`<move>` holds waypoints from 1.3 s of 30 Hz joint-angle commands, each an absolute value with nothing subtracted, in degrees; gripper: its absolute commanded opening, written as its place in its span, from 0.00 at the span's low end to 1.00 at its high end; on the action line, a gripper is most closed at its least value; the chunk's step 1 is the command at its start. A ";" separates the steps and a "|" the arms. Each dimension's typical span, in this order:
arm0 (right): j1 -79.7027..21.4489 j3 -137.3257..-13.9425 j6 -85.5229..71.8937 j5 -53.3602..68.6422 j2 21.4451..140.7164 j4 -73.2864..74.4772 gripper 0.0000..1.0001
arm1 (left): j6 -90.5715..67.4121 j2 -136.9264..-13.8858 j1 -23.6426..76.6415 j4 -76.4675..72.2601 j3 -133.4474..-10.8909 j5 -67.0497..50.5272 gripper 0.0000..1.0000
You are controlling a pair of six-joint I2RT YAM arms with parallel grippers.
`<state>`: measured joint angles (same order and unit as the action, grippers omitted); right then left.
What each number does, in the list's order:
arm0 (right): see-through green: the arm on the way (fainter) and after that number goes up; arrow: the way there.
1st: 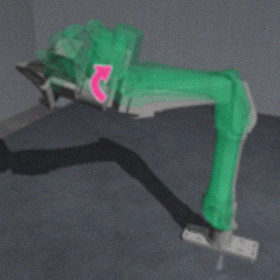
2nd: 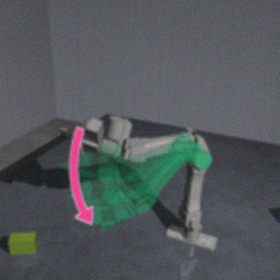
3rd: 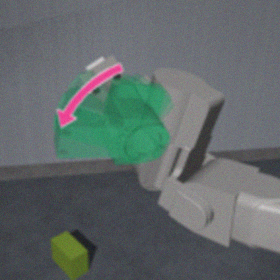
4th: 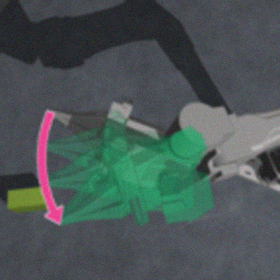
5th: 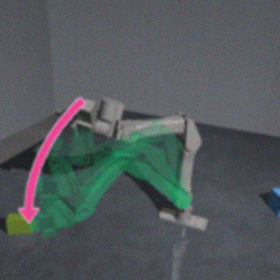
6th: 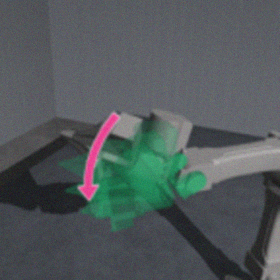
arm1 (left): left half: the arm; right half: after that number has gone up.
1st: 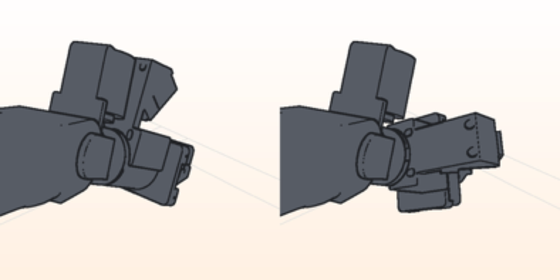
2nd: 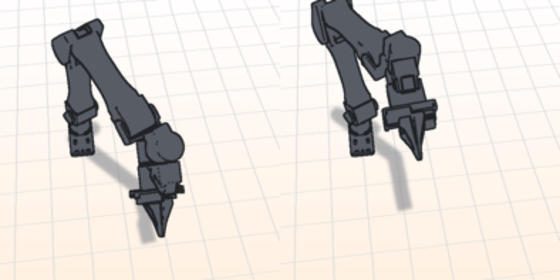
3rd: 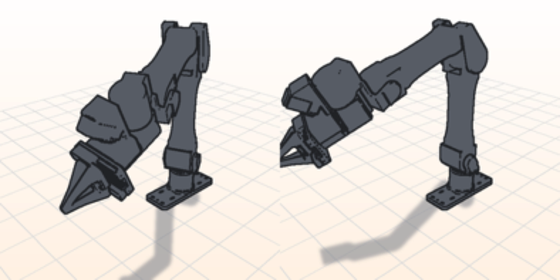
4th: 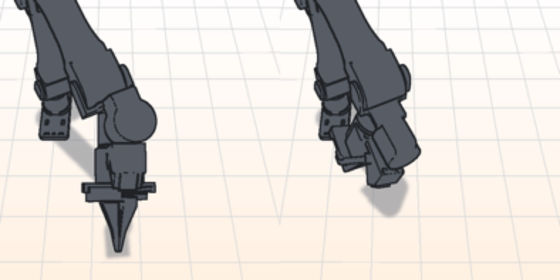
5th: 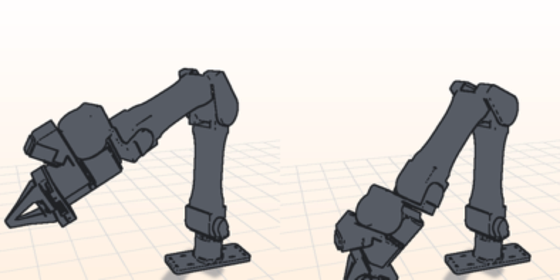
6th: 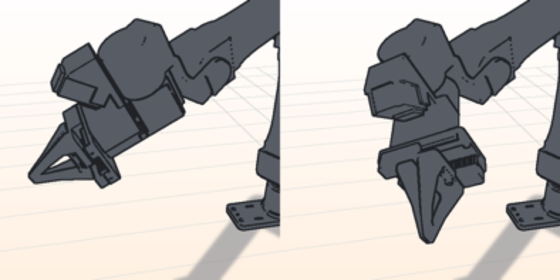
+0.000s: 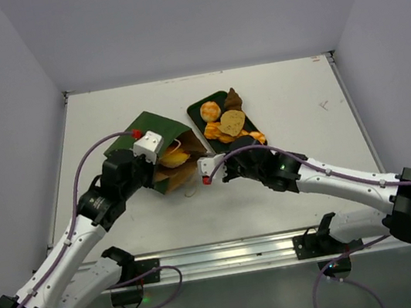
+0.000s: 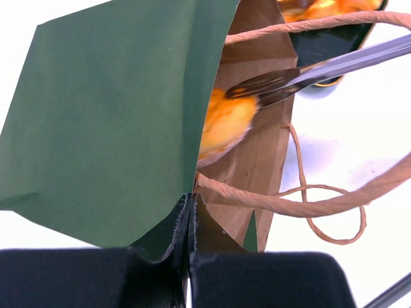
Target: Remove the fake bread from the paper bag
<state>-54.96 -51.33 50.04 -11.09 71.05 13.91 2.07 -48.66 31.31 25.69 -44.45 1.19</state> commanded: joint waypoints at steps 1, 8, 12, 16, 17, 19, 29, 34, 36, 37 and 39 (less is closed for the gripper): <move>-52.91 -52.99 47.11 -6.96 67.68 19.14 0.00 | 0.62 -49.39 31.64 20.83 -44.82 6.06 0.00; -50.10 -57.21 46.84 -3.34 65.13 26.80 0.00 | -0.95 -51.85 31.46 19.86 -47.02 11.94 0.00; -49.22 -59.23 47.11 -2.46 63.20 31.89 0.00 | -1.93 -54.04 31.29 19.43 -48.60 13.80 0.00; -48.43 -61.52 46.15 -2.20 60.65 35.85 0.00 | -2.37 -56.07 30.85 18.72 -49.74 14.15 0.00; -48.34 -61.96 45.97 -2.02 59.51 36.73 0.00 | -2.46 -56.42 30.68 18.72 -50.09 14.32 0.00; -47.90 -62.84 45.18 -1.76 58.45 38.84 0.00 | -2.64 -57.65 30.50 18.55 -51.15 14.41 0.00; -45.53 -63.63 43.24 -3.95 50.37 45.79 0.00 | -2.90 -60.56 26.90 18.63 -53.53 14.24 0.00; -42.81 -61.45 43.50 -6.32 47.11 47.64 0.00 | -2.55 -59.68 25.23 18.19 -52.47 12.75 0.00; -41.93 -59.08 43.86 -7.03 46.67 47.46 0.00 | -2.20 -59.24 25.05 18.19 -52.12 12.22 0.00; -41.66 -58.28 44.21 -7.47 46.41 47.46 0.00 | -2.11 -58.98 24.96 18.28 -52.03 11.87 0.00; -41.40 -56.70 44.47 -9.57 46.32 46.15 0.00 | -1.50 -58.28 24.96 18.37 -51.86 10.64 0.00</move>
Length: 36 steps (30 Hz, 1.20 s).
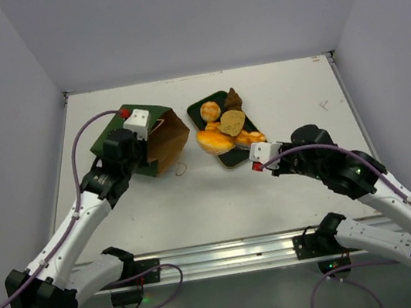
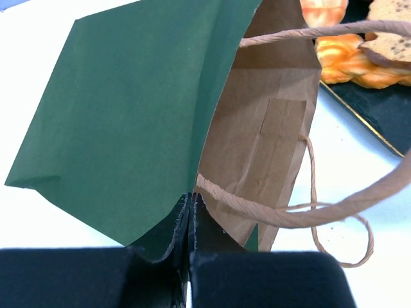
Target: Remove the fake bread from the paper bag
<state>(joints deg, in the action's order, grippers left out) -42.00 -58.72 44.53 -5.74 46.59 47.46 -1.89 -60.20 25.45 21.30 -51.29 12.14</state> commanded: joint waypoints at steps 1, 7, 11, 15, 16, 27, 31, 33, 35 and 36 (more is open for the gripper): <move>-41.14 -55.12 45.08 -10.28 46.32 45.62 0.00 | -1.32 -58.01 24.96 18.46 -51.59 10.11 0.00; -40.78 -49.75 47.72 -14.59 48.69 39.47 0.00 | -0.35 -54.58 24.96 18.54 -49.49 5.72 0.00; -40.78 -47.90 49.04 -15.91 51.41 35.87 0.00 | -0.35 -52.30 24.96 19.25 -48.26 4.05 0.00; -40.43 -46.67 50.09 -17.05 54.05 32.62 0.00 | 1.58 -51.16 24.96 19.95 -47.90 3.08 0.00; -40.34 -46.41 50.27 -17.31 54.40 32.17 0.00 | 1.58 -51.07 24.96 20.13 -47.90 2.82 0.00; -40.08 -43.60 52.64 -18.37 56.43 30.06 0.21 | 1.85 -49.22 24.96 20.65 -47.11 1.41 0.00; -40.08 -43.51 52.47 -18.11 56.16 30.15 0.36 | 1.84 -49.04 24.96 20.65 -46.93 1.23 0.00; -40.08 -43.77 52.30 -18.19 56.08 30.23 0.40 | 1.84 -49.04 24.96 20.57 -46.85 1.14 0.00; -40.08 -43.94 52.21 -18.19 55.99 30.50 0.43 | 1.84 -49.22 24.96 20.48 -46.84 1.05 0.00; -40.08 -44.21 52.03 -18.11 55.90 30.76 0.43 | 1.85 -49.22 24.96 20.57 -46.85 0.97 0.00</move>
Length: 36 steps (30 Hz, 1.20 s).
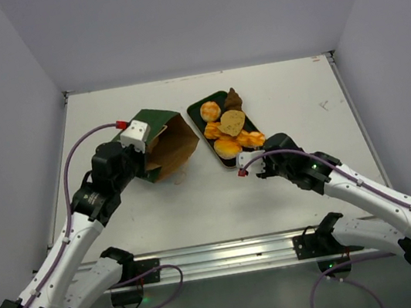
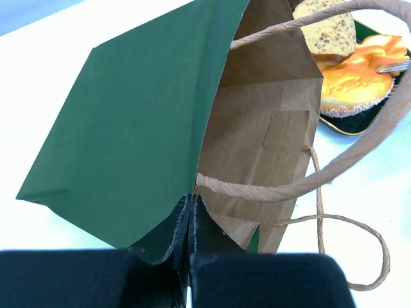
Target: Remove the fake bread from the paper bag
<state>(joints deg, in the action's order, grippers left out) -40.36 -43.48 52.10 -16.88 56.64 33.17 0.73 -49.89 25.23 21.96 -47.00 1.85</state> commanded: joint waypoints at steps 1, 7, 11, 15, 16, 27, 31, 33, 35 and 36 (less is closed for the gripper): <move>-39.99 -44.38 51.94 -18.02 55.81 31.02 0.44 | 1.85 -49.31 24.96 20.57 -46.85 0.88 0.00; -39.99 -46.67 50.89 -16.88 54.14 34.89 0.45 | 2.02 -49.66 24.96 20.22 -46.84 0.53 0.00; -39.90 -47.28 50.36 -16.87 52.47 37.34 0.45 | 2.11 -49.83 24.96 20.04 -46.93 0.35 0.00; -39.90 -48.86 49.31 -16.00 50.80 39.98 0.45 | 2.20 -49.92 24.96 20.04 -47.02 0.26 0.00; -39.90 -49.22 49.05 -15.74 50.45 40.43 0.45 | 2.20 -49.92 25.05 20.04 -47.11 0.26 0.00; -39.90 -58.09 43.77 -3.70 49.66 49.13 0.43 | 3.34 -50.27 25.05 20.13 -46.85 -5.61 0.00; -39.90 -63.01 40.61 4.54 51.85 49.83 0.41 | 3.78 -50.80 25.05 20.48 -46.41 -7.91 0.00; -39.99 -65.65 38.50 7.11 53.95 49.75 0.40 | 3.69 -51.15 25.05 20.83 -46.14 -8.78 0.00; -39.99 -67.58 36.66 10.26 55.45 49.05 0.39 | 3.60 -51.15 25.05 20.92 -45.97 -9.23 0.00; -39.99 -67.85 36.04 11.07 56.85 48.43 0.39 | 3.43 -51.15 25.05 21.00 -45.88 -9.66 0.00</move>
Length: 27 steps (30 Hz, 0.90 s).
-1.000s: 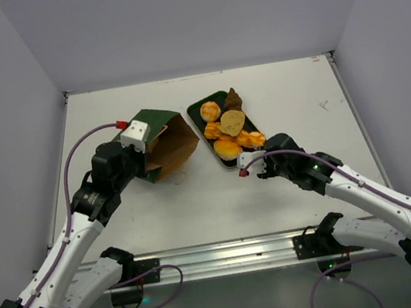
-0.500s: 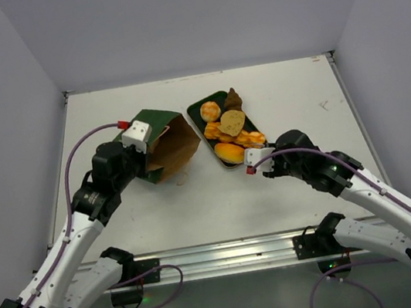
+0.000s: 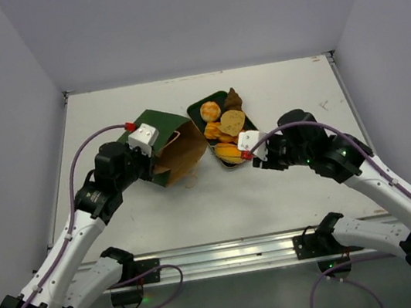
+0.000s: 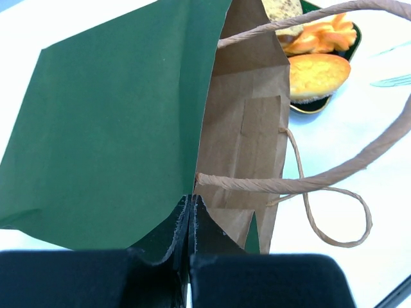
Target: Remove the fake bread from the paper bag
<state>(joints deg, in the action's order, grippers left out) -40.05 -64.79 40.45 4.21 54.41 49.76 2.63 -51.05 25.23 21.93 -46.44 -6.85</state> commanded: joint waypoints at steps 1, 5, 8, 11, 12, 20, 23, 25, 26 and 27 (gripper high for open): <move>-39.99 -68.46 35.43 11.86 57.65 47.12 0.38 | 3.34 -51.15 25.05 21.01 -45.88 -9.84 0.00; -40.17 -69.17 32.79 14.06 62.30 43.08 0.35 | 2.81 -51.42 24.96 21.01 -45.97 -11.07 0.00; -40.78 -69.87 31.73 12.67 66.70 39.82 0.33 | 2.64 -51.59 25.05 20.92 -46.14 -11.69 0.00; -42.80 -70.93 31.38 9.42 71.09 36.75 0.32 | 2.46 -51.42 25.05 20.83 -45.97 -12.39 0.00; -43.59 -71.19 31.29 8.36 72.15 35.96 0.32 | 2.46 -51.42 25.05 20.83 -45.88 -12.83 0.00; -48.16 -73.47 29.80 0.18 82.61 27.95 0.28 | 1.76 -48.00 25.05 22.75 -45.18 -12.41 0.16; -48.08 -73.48 29.18 -1.49 83.58 25.75 0.28 | 1.32 -45.28 24.96 24.86 -45.53 -9.07 0.37; -47.99 -73.39 29.00 -1.93 84.02 25.40 0.27 | 0.97 -44.04 24.96 25.84 -45.79 -7.22 0.46; -47.99 -73.21 29.00 -2.11 84.28 25.23 0.27 | 0.53 -43.16 24.96 26.54 -46.05 -5.03 0.54; -47.81 -73.13 29.00 -2.20 84.55 24.70 0.27 | 0.53 -42.89 24.87 26.89 -46.14 -4.23 0.57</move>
